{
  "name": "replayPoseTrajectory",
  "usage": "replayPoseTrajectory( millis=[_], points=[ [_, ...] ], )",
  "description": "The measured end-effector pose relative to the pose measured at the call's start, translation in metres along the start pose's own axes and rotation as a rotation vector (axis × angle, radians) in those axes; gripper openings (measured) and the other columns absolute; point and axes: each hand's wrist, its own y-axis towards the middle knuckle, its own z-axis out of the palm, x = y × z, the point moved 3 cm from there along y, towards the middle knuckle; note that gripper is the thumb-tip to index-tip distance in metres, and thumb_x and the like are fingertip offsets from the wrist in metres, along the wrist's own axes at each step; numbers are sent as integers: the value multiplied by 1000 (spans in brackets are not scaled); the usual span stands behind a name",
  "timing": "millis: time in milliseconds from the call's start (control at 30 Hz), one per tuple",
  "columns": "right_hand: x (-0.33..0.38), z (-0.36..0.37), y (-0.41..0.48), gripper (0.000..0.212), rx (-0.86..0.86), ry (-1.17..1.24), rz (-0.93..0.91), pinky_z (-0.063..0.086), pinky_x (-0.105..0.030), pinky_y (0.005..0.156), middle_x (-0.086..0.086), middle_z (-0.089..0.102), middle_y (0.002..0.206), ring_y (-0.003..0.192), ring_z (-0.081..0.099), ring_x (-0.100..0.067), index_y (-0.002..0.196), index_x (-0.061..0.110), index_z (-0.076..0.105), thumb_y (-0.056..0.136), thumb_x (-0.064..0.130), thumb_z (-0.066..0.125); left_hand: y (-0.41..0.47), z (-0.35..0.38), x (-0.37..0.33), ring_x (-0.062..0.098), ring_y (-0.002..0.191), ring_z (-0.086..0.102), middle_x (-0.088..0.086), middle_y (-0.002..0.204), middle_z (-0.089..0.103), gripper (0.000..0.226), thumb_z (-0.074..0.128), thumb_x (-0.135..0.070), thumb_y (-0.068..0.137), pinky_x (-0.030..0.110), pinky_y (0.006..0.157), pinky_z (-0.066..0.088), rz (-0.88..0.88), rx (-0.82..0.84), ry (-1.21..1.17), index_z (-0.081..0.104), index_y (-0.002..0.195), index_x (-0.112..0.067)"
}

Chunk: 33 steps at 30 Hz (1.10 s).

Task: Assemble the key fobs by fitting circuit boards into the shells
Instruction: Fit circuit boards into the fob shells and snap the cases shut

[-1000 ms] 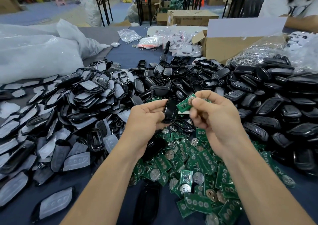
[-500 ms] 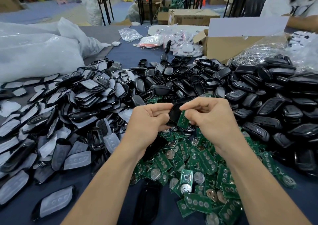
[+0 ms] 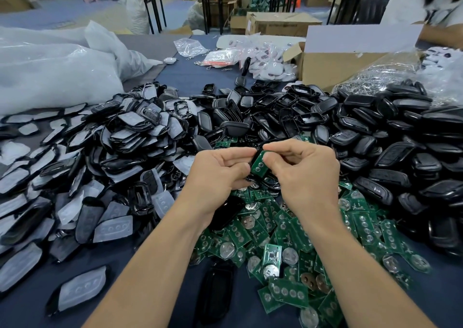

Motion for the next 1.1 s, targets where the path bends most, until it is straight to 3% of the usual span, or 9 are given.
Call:
replayPoseTrajectory(
  millis=[200, 300, 400, 567, 767, 867, 933, 1000, 1100],
  points=[
    [1, 0, -4, 17, -69, -34, -42, 53, -16, 62, 14, 73, 71, 68, 68, -4, 87, 31, 82, 81, 16, 87, -1, 1, 3, 19, 104, 76, 4, 110, 80, 34, 66, 8, 95, 29, 79, 63, -57, -16, -93, 79, 106, -22],
    [0, 1, -5, 17, -70, -48, -69, 53, -19, 62, 14, 71, 71, 66, 64, -5, 87, 30, 81, 80, 15, 88, -3, 2, 1, 14, 93, 78, -2, 103, 82, 39, 76, 10, 85, 23, 73, 60, -48, -12, -102, 79, 103, -25],
    [2, 5, -7, 16, -57, -78, -143, 46, -12, 62, 17, 68, 78, 67, 59, -2, 86, 23, 83, 79, 9, 87, -5, 3, 1, 11, 81, 78, -6, 94, 82, 45, 81, 14, 76, 19, 67, 59, -9, -76, -56, 79, 98, -26],
    [0, 7, -7, 17, -61, -92, -218, 42, -9, 62, 16, 66, 81, 68, 56, -6, 88, 17, 84, 76, 5, 88, -8, 2, 3, 18, 79, 79, -4, 87, 82, 48, 82, 18, 73, 26, 69, 63, 30, -171, -65, 80, 90, -27],
    [-7, 7, -5, 55, -65, -23, -87, 52, -14, 71, 15, 68, 89, 78, 64, -7, 128, 34, 72, 78, 17, 89, -8, 4, 1, 16, 74, 78, -2, 83, 81, 49, 82, 19, 69, 21, 65, 59, 74, -238, -73, 82, 87, -27],
    [-12, 14, -2, 14, 107, 76, 51, 53, -18, 60, 11, 74, 71, 61, 69, -3, 97, 32, 80, 88, 21, 80, -7, 0, 1, 17, 75, 79, -2, 86, 82, 49, 80, 20, 71, 20, 65, 58, 80, -237, -77, 82, 91, -24],
    [-15, 14, -2, 21, 126, 163, 108, 50, -21, 50, 1, 73, 61, 48, 64, -8, 79, 31, 79, 90, 14, 78, -8, 2, -1, 14, 82, 79, -4, 90, 82, 47, 78, 17, 74, 22, 70, 59, 102, -192, -9, 81, 99, -24],
    [-17, 11, -1, 23, 122, 214, 128, 48, -21, 47, -3, 71, 58, 46, 62, -11, 80, 30, 79, 88, 9, 79, -10, 7, -6, 6, 87, 78, -11, 91, 81, 43, 78, 8, 77, 24, 78, 61, 169, -161, 172, 81, 104, -27],
    [-16, 7, 0, 22, 147, 171, 91, 48, -19, 47, -2, 71, 58, 46, 62, -10, 81, 30, 79, 85, 8, 80, -12, 11, -14, -6, 79, 74, -23, 80, 77, 46, 82, -1, 78, 11, 74, 56, 221, -121, 363, 79, 84, -46]
  ],
)
